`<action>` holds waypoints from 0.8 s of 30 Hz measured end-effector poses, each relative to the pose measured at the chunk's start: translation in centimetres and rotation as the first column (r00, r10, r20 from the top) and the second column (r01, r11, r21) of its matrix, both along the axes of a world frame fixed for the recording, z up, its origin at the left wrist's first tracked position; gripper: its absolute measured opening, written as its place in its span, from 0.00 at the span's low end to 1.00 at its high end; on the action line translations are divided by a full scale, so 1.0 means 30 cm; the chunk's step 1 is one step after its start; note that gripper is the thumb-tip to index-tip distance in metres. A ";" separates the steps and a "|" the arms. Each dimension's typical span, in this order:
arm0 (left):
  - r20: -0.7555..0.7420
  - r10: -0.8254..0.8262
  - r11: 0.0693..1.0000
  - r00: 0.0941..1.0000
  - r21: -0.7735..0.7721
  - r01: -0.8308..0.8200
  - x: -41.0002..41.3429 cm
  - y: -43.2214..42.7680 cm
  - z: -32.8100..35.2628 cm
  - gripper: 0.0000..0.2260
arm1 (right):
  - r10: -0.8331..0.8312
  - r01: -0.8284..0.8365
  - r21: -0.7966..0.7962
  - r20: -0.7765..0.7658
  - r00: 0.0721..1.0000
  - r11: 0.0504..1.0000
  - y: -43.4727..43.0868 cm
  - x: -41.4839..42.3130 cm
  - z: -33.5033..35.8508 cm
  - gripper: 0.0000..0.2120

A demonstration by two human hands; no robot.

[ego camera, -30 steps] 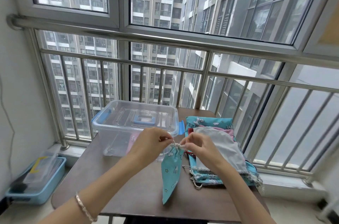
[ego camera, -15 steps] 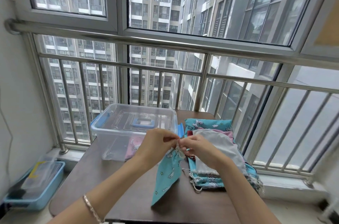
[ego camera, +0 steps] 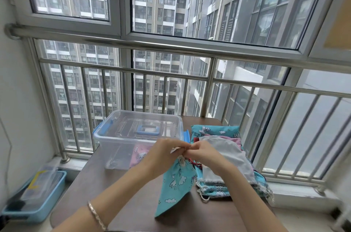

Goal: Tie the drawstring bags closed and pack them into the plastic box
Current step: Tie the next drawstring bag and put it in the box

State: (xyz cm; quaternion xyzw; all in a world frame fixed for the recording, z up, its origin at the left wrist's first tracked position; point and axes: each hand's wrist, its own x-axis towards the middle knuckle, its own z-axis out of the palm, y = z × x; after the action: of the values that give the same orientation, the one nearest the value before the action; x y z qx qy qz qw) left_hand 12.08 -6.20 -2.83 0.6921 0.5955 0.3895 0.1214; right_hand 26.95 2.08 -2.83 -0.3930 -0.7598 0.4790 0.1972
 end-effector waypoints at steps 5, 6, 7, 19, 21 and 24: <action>0.026 -0.037 0.998 0.999 -0.059 0.039 -0.028 0.002 0.012 0.09 | 0.076 -0.076 0.001 -0.017 0.997 0.997 0.005 0.017 0.007 0.14; 0.027 -0.038 0.997 0.999 -0.072 0.040 -0.034 0.005 0.012 0.09 | 0.089 -0.089 0.004 -0.026 0.996 0.996 0.003 0.019 0.006 0.14; 0.027 -0.040 0.995 0.999 -0.087 0.043 -0.039 0.007 0.012 0.08 | 0.096 -0.096 0.010 -0.036 0.995 0.995 0.001 0.023 0.005 0.12; 0.320 0.124 0.935 0.939 -0.355 -0.002 -0.049 0.035 0.037 0.14 | -0.043 0.109 0.304 -0.214 0.976 0.946 -0.060 -0.011 -0.042 0.02; 0.326 0.144 0.917 0.934 -0.400 -0.002 -0.047 0.036 0.040 0.14 | -0.055 0.141 0.402 -0.217 0.975 0.905 -0.072 -0.017 -0.052 0.05; 0.321 0.142 0.898 0.936 -0.440 0.015 -0.044 0.035 0.051 0.15 | -0.017 0.114 0.510 -0.190 0.982 0.852 -0.085 -0.022 -0.062 0.07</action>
State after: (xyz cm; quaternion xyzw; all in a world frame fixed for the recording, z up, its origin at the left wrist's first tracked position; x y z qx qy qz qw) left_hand 10.77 -5.15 -1.31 0.5479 0.6593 0.3655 0.3626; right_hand 26.29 -0.46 -4.70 -0.3063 -0.8260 0.2827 0.3794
